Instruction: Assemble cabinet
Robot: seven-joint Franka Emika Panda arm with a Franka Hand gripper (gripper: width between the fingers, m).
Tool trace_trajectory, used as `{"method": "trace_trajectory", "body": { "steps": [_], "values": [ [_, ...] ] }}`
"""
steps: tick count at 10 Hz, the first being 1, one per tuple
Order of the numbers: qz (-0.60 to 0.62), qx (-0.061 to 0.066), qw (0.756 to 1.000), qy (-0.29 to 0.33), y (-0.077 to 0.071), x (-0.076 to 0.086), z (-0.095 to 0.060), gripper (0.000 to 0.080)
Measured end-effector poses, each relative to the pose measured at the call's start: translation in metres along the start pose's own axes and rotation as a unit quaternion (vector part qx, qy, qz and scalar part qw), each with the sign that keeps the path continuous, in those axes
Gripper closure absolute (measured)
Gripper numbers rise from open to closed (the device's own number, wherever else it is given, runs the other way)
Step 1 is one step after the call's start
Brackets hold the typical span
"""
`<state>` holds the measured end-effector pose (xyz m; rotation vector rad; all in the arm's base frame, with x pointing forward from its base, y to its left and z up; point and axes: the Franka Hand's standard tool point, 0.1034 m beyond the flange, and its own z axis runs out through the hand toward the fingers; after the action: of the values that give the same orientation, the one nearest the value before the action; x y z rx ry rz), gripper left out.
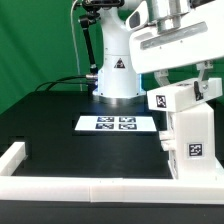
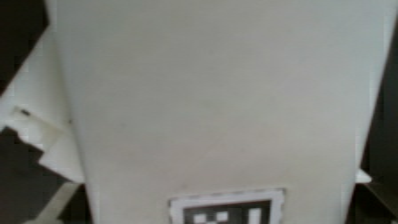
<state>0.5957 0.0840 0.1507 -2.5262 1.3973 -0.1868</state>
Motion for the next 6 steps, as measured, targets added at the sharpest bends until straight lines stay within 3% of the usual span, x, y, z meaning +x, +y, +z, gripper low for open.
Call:
{"method": "trace_trajectory", "body": {
  "steps": [6],
  "values": [
    [0.169, 0.009, 0.986, -0.013, -0.0008, -0.0005, -0.0014, 0.0239]
  ]
}}
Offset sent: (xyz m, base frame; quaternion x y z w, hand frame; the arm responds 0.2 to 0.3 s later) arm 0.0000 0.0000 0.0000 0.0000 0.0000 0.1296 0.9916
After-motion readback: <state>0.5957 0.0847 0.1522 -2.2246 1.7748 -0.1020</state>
